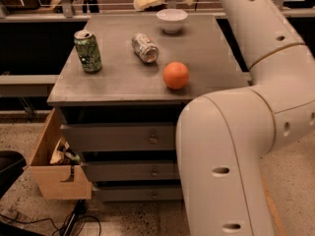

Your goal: Place 7up can upright

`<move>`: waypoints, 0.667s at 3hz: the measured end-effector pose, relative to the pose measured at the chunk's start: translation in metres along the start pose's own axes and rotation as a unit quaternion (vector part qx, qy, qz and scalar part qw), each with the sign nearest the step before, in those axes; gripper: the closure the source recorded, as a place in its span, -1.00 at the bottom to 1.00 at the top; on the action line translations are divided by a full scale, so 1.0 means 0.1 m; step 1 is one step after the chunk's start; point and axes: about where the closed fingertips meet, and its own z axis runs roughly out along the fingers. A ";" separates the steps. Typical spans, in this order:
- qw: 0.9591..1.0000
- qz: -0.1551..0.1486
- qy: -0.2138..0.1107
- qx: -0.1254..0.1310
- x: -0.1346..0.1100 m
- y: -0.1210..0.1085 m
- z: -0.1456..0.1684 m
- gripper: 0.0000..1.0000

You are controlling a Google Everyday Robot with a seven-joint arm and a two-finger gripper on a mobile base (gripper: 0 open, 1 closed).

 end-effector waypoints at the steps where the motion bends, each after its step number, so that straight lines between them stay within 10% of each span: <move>1: 0.999 -0.021 0.019 -0.020 0.05 0.12 0.20 -1.00; 2: 0.998 -0.039 0.051 -0.020 0.16 0.22 0.35 -1.00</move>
Offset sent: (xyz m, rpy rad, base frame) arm 0.0672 0.0265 0.0029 -0.1372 0.1200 0.1278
